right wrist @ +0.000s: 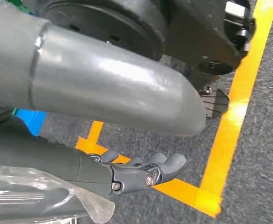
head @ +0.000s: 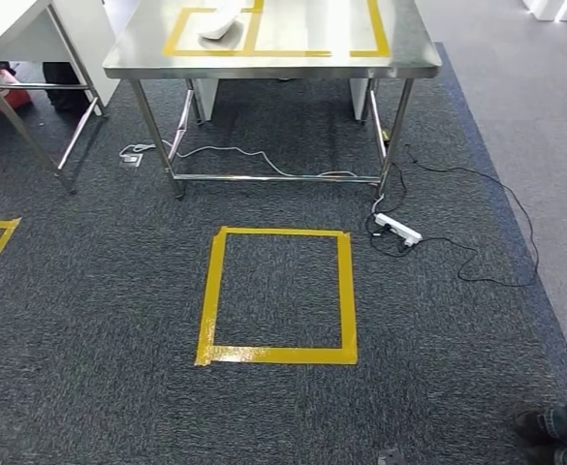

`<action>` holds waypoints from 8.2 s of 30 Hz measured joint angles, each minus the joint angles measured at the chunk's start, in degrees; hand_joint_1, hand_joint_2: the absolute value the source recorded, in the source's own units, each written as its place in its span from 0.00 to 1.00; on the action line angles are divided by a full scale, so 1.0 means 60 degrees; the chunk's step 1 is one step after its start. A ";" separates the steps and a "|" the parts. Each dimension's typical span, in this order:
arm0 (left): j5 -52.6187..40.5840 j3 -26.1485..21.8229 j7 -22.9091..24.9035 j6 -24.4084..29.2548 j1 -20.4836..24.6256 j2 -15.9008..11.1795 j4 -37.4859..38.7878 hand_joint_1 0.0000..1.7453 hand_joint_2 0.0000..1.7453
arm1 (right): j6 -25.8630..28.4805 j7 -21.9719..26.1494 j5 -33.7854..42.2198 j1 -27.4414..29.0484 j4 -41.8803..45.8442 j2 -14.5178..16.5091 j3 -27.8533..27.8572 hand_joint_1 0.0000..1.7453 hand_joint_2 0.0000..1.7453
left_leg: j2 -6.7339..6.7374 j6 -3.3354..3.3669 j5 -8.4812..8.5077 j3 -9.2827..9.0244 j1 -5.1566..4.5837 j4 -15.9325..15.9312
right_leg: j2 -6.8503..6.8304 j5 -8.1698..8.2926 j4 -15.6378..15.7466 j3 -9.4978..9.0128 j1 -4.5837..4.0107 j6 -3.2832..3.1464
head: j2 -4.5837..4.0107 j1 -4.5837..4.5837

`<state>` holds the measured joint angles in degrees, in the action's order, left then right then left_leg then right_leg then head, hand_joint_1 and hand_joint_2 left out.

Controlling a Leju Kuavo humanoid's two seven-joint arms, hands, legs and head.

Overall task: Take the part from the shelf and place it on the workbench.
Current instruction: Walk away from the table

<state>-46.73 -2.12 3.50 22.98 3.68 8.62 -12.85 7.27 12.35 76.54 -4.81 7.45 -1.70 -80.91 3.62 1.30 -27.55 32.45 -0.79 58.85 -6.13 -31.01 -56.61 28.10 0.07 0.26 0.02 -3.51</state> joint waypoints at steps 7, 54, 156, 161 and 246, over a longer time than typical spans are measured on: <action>-0.0007 0.0000 0.0004 -0.0025 0.0001 0.0017 0.0000 0.00 0.00 | -0.0002 0.0000 0.0024 -0.0008 0.0006 -0.0001 -0.0006 0.00 0.00 | -0.0561 0.0265 0.0148 0.0000 0.0053 -0.0347 | 0.0796 -0.0929 -0.1428 0.0661 0.0053 0.0336 | 0.0000 -0.0069; 0.0478 -0.0301 -0.0659 -0.0096 -0.0328 -0.0548 0.0040 0.00 0.00 | -0.0047 -0.0596 -0.0758 -0.0347 0.0138 0.0154 -0.0697 0.00 0.00 | -0.1354 -0.0199 -0.0281 0.0485 0.0093 0.0540 | 0.1417 0.0072 -0.0144 0.0227 0.0189 0.0068 | -0.0002 0.0028; 0.0658 -0.0715 -0.0732 -0.0037 -0.0456 -0.0861 0.0233 0.00 0.00 | 0.0016 -0.0633 -0.1095 -0.0672 0.0304 0.0642 -0.0973 0.00 0.00 | 0.0132 -0.0155 0.0099 0.0183 -0.0076 0.0011 | -0.0070 -0.0121 -0.0284 0.0225 0.0029 0.0039 | -0.0004 0.0136; 0.0652 -0.0717 -0.0732 -0.0046 -0.0522 -0.0853 0.0233 0.00 0.00 | 0.0016 -0.0606 -0.1107 -0.0697 0.0325 0.0658 -0.0973 0.00 0.00 | -0.0419 0.0052 0.0216 0.0044 0.0056 -0.0262 | 0.0590 -0.0645 -0.0977 0.0456 0.0085 0.0266 | -0.0004 0.0075; 0.0734 -0.0914 -0.0567 -0.1302 -0.0571 -0.0784 0.0251 0.00 0.00 | -0.0126 -0.0573 -0.1245 -0.0646 0.0351 0.0662 -0.0874 0.00 0.00 | -0.0527 -0.0257 0.0086 0.0128 0.0116 -0.0013 | 0.0455 -0.0023 -0.0194 0.0229 0.0100 0.0206 | -0.0004 0.0178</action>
<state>-42.33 -7.61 0.09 15.16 0.26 3.91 -11.34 6.51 8.91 69.07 -8.69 9.55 2.27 -86.16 0.45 -0.24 -27.03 33.22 -0.09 58.77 -3.41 -31.15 -57.77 29.48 0.67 1.50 0.00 -2.45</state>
